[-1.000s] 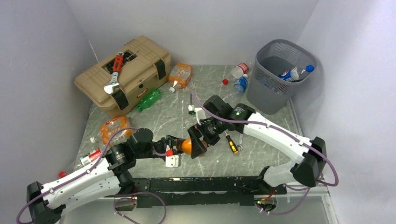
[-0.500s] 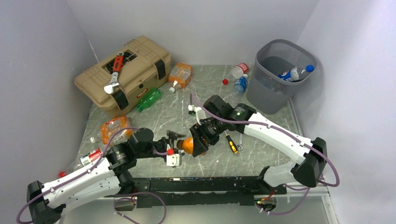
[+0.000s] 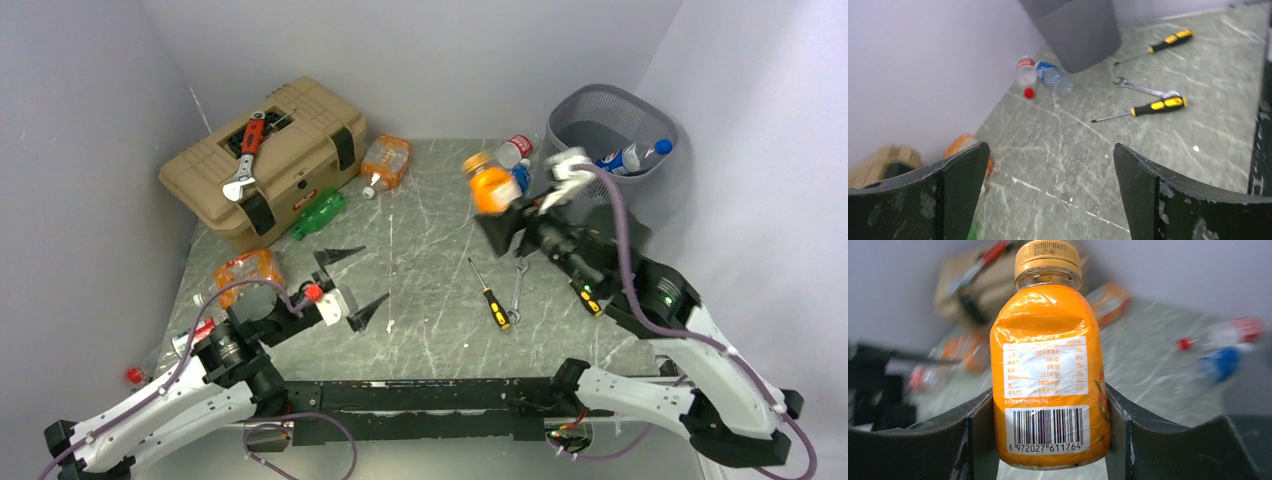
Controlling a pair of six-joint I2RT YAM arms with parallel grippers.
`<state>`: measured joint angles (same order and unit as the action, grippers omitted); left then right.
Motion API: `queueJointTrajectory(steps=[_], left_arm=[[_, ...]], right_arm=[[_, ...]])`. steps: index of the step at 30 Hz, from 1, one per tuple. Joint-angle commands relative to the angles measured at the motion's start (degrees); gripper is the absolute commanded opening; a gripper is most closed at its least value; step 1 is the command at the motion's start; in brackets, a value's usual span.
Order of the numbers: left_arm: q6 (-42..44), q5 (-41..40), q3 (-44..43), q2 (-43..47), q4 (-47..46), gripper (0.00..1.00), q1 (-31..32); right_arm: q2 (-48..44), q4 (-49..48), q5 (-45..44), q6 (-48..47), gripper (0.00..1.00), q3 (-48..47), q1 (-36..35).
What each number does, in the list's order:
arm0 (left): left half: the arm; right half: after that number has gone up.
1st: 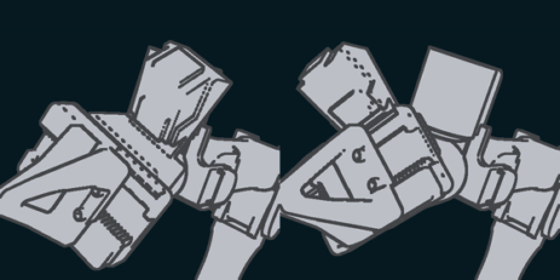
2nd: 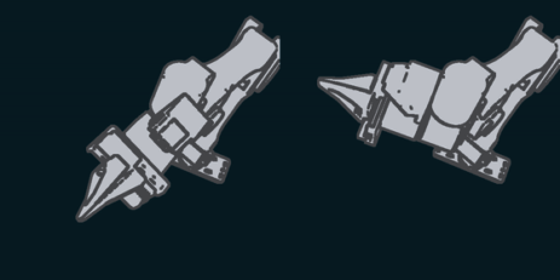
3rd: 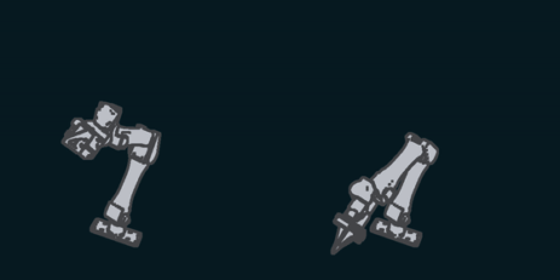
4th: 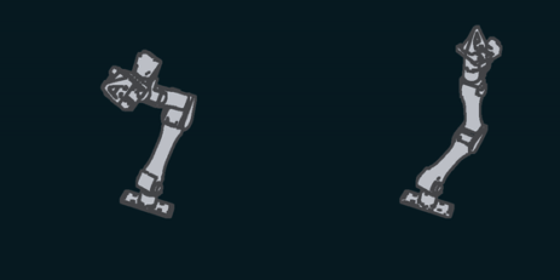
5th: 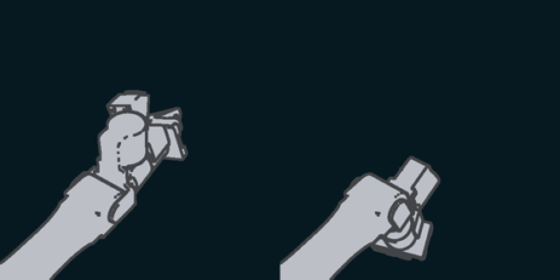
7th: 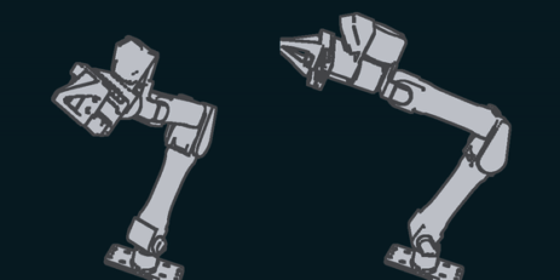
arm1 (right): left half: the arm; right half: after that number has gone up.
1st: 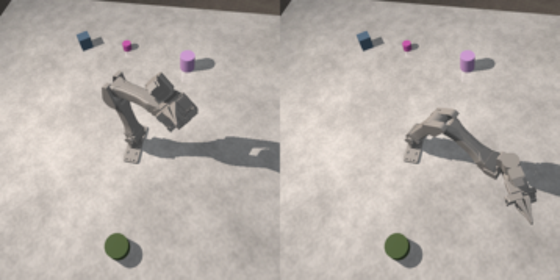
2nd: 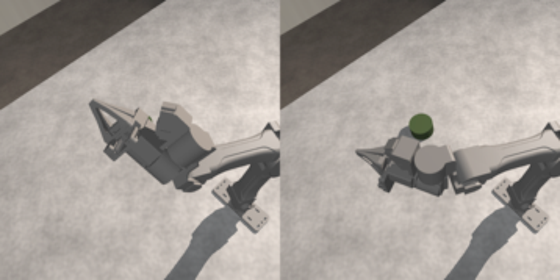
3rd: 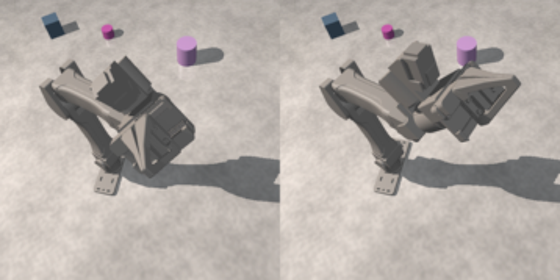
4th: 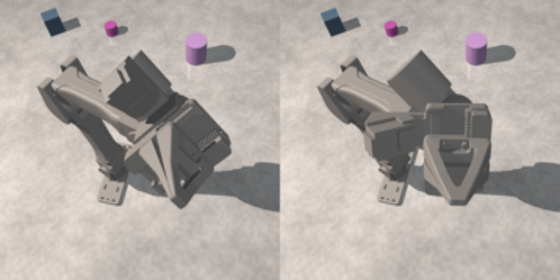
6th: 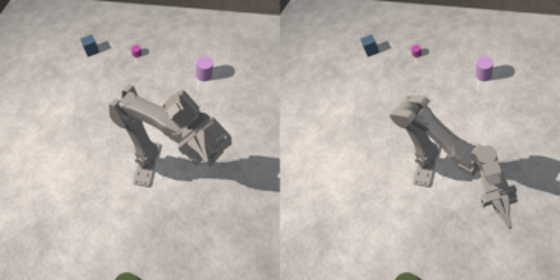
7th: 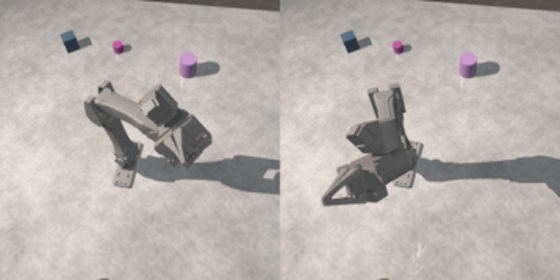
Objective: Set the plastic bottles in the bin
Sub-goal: Place the plastic bottle in the trash bin.
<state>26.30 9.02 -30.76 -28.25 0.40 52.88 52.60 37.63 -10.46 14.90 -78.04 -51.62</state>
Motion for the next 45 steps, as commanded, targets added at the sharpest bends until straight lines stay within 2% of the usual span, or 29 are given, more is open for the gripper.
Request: queueJointTrajectory(steps=[1, 4, 5, 8, 10, 14, 18, 25, 30, 31, 34, 37, 41, 45], left_arm=[[-13.8, -15.4, -3.3, -0.1, -3.6, 0.99, -1.1], [-15.8, -19.7, -7.4, -3.7, 2.5, 0.99, -1.2], [-15.9, -21.0, -8.8, -4.9, 3.8, 0.99, -1.2], [-15.6, -23.1, -10.7, -7.6, 6.5, 1.00, -1.3], [-15.8, -23.9, -10.9, -8.1, 7.0, 0.99, -1.4], [-16.0, -27.3, -10.3, -7.7, 6.0, 0.99, -1.3], [-16.0, -29.9, -9.8, -7.8, 5.4, 1.00, -1.3], [-15.1, -33.1, -10.0, -11.2, 6.4, 0.99, -1.3], [-15.4, -33.3, -11.5, -14.2, 8.5, 0.99, -1.3], [-15.4, -33.0, -11.5, -14.3, 8.5, 1.00, -1.4], [-15.1, -32.6, -11.2, -14.1, 8.1, 0.99, -1.4], [-15.0, -32.9, -11.1, -14.2, 8.1, 0.99, -1.4], [-14.9, -32.7, -11.3, -14.5, 8.4, 0.98, -1.4], [-14.9, -32.6, -11.3, -14.5, 8.6, 0.98, -1.4]], right_arm=[[-2.1, -18.7, -33.0, -8.6, 0.34, 4.5, 0.3], [1.7, -28.9, -43.9, -17.1, 0.33, 4.6, 2.7], [2.8, -30.5, -42.4, -16.3, 0.33, 3.8, 6.5], [8.1, -25.5, -29.3, -4.3, 0.33, -2.6, 22.7], [12.4, -24.0, -25.0, 0.6, 0.33, -6.6, 31.0], [19.0, -25.4, -22.0, 5.6, 0.33, -10.6, 41.5], [28.2, -22.9, -21.3, 7.3, 0.33, -17.8, 47.9], [42.7, -14.0, -18.1, 6.7, 0.37, -28.5, 53.4], [45.6, -12.3, -11.3, 8.5, 0.43, -27.6, 56.0], [45.8, -12.1, -10.4, 9.0, 0.47, -27.0, 56.2], [46.0, -12.0, -8.7, 10.7, 0.68, -25.1, 56.8], [46.1, -11.7, -8.4, 11.0, 0.81, -24.7, 57.0], [46.1, -11.2, -8.3, 11.0, 0.87, -24.5, 57.0], [45.0, -12.2, -7.7, 10.9, 0.89, -23.0, 57.0]])
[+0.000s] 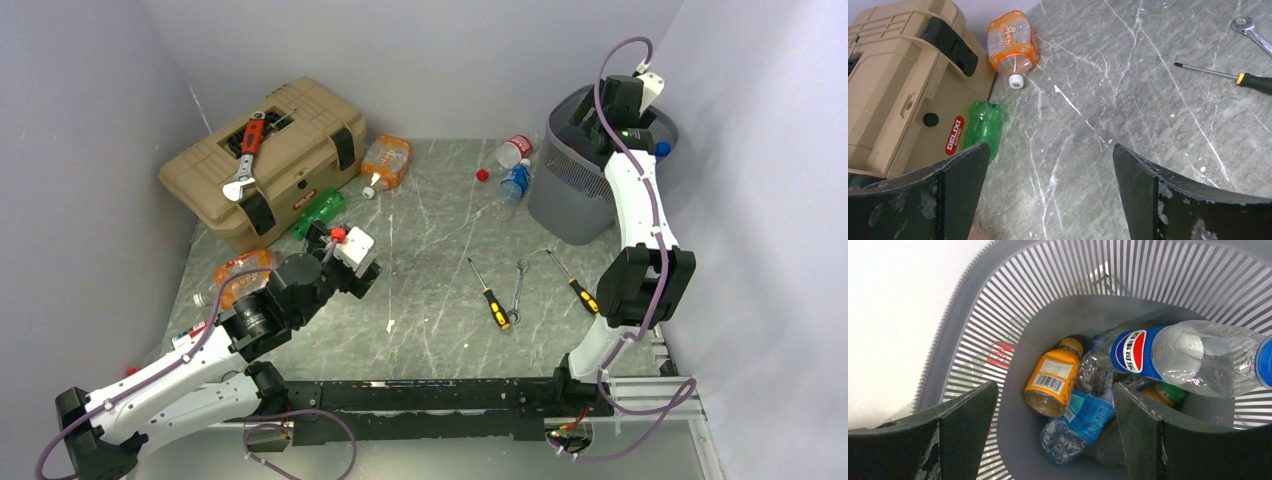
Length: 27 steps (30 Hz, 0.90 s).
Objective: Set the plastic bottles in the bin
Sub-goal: Place the plastic bottle in the trash bin, then pick up the plastic bottle from the corner of the board.
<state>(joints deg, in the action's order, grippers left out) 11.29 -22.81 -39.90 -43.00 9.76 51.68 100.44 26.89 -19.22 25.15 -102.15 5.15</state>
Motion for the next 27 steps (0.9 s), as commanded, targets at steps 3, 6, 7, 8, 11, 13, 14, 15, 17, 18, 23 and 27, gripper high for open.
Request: queueJointTrajectory(steps=[3, 6, 7, 8, 11, 13, 14, 15, 17, 18, 23, 27], left_arm=[[0.2, -0.7, -2.1, 0.3, -0.9, 0.98, -0.1], [0.3, -0.4, -2.1, 0.2, -0.9, 0.98, -0.1], [0.3, -0.3, -2.1, 0.1, -0.9, 0.98, -0.2], [0.2, -0.2, -2.1, 0.0, -0.9, 0.98, -0.1], [0.1, 0.4, -2.1, -0.4, -0.7, 0.98, -0.1], [0.1, 0.7, -2.1, -0.7, -0.8, 0.98, -0.2], [0.1, 0.9, -2.1, -0.9, -0.9, 0.98, -0.2], [0.1, 0.9, -2.1, -1.2, -0.9, 0.98, -0.2], [0.0, 1.0, -2.1, -1.6, -0.8, 0.98, -0.2], [0.0, 1.1, -2.1, -1.7, -0.7, 0.98, -0.2], [-0.9, -2.7, -1.1, -1.8, -3.2, 0.99, -0.2], [-0.2, -6.9, 0.5, 0.1, -6.2, 0.99, -0.1]], right_arm=[[-4.7, -2.9, 2.5, 1.0, 0.90, 2.1, 0.3], [-8.8, -7.1, 5.0, 2.3, 0.90, 4.6, 0.0], [-10.4, -8.7, 5.3, 2.6, 0.90, 5.6, -0.4], [-11.7, -9.7, 5.4, 2.8, 0.91, 5.7, -0.9], [-14.6, -10.6, 4.5, 2.0, 0.91, 4.5, -3.7], [-17.0, -11.5, 3.1, 0.7, 0.91, 4.5, -7.5], [-18.4, -12.2, 2.3, -0.2, 0.91, 4.8, -9.7], [-19.9, -12.8, 1.4, -1.4, 0.91, 5.3, -12.2], [-23.2, -14.5, -1.1, -3.6, 0.90, 7.6, -17.5], [-25.2, -15.8, -2.1, -4.6, 0.90, 9.8, -20.3], [-37.7, -23.0, -6.5, -6.7, 0.87, 26.0, -33.3], [-46.7, -24.9, -9.5, -5.2, 0.84, 41.5, -41.6]])
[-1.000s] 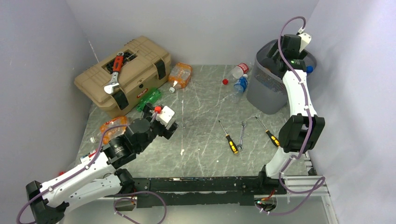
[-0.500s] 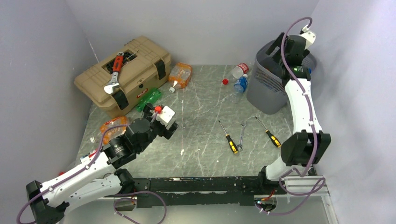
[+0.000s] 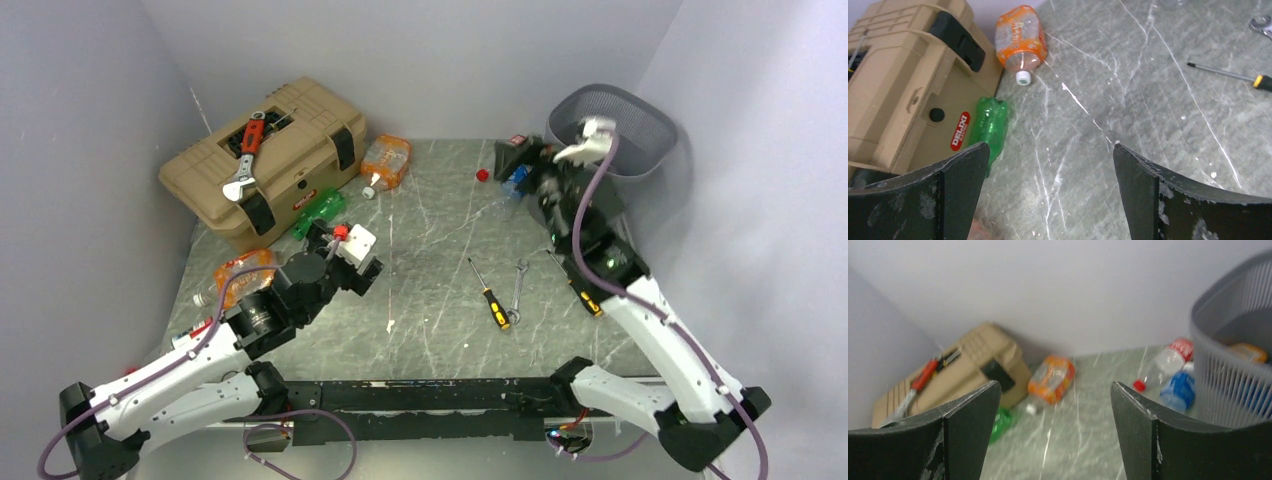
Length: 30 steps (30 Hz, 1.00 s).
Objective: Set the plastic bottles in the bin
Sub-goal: Pick up the plastic bottle from the corner of the board.
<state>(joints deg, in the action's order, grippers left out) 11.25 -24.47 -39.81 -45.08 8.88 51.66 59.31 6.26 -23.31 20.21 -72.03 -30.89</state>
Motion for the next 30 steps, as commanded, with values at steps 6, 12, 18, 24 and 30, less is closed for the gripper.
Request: queueJointTrajectory(steps=[6, 12, 18, 24, 30], left_arm=[[-0.4, -8.9, 1.8, 5.7, -7.6, 0.99, -0.1], [-3.6, -9.9, -3.5, 0.2, -0.4, 0.99, -0.4], [-8.2, -10.8, -28.6, -15.3, 12.5, 0.99, -3.1], [-16.5, -0.6, -44.0, -23.9, 19.4, 0.99, -20.9], [-21.9, 15.2, -44.5, -30.2, 22.5, 0.96, -27.6]], right_arm=[[-11.3, -2.8, -5.8, 6.2, 0.83, 28.5, -15.3], [-13.4, -3.5, -5.2, 12.3, 0.83, 39.5, -19.9], [-19.4, -3.0, -4.7, 13.6, 0.84, 45.8, -20.7], [-23.3, -3.5, -3.7, 15.1, 0.84, 49.6, -20.8], [-24.4, -4.0, -3.3, 13.9, 0.84, 50.6, -20.8]])
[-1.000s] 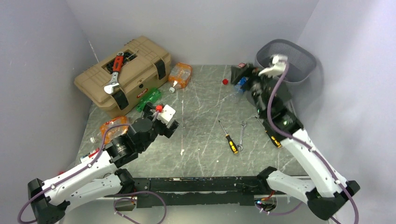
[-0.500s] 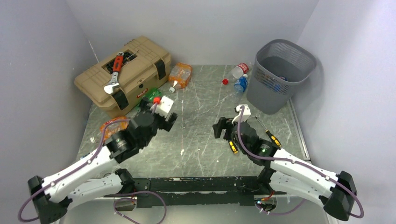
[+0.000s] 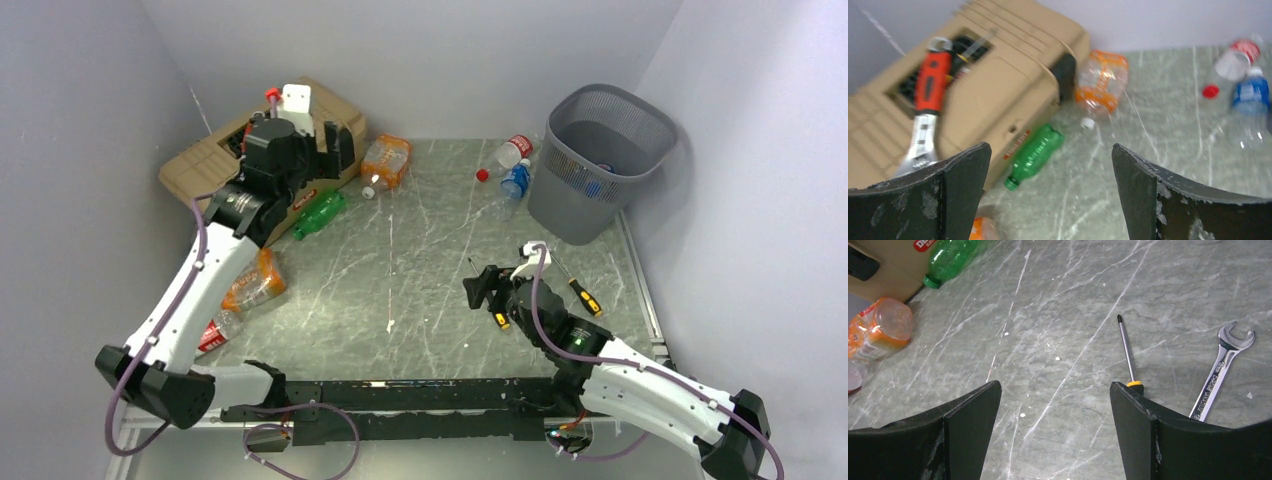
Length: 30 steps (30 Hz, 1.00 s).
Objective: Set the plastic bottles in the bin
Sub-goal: Pick up the plastic bottle from the corner of the board.
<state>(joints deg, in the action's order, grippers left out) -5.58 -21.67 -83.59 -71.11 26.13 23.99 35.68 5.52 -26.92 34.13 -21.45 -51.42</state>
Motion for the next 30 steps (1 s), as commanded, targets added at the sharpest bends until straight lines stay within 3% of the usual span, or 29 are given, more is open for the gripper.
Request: queueJointTrajectory(steps=[1, 5, 7, 13, 20, 30], left_arm=[[-5.0, 13.6, -0.7, -5.9, 6.1, 0.96, 0.1], [-1.4, 18.4, -1.4, -13.6, 7.6, 0.94, 0.4], [0.0, 18.6, -2.4, -17.6, 7.5, 0.99, 1.3], [8.5, 10.7, -4.6, -28.5, -0.9, 0.99, 6.4], [10.1, -1.6, -13.4, -44.5, -0.1, 0.93, 6.6], [12.8, 1.0, -15.7, -52.9, -1.2, 0.87, 3.9]], right_arm=[[-0.6, -2.8, 0.3, -0.1, 0.84, -0.2, -0.3], [-1.6, -1.2, -0.2, -0.7, 0.84, -0.6, -0.3], [-2.7, -0.8, -0.3, -0.5, 0.84, -0.2, -0.3], [-4.2, 0.6, -0.2, 1.2, 0.84, 0.2, -0.3], [-4.1, 1.1, -0.8, 1.1, 0.83, 0.2, -0.3], [-3.2, 0.9, -2.0, -1.0, 0.84, -0.6, -0.3]])
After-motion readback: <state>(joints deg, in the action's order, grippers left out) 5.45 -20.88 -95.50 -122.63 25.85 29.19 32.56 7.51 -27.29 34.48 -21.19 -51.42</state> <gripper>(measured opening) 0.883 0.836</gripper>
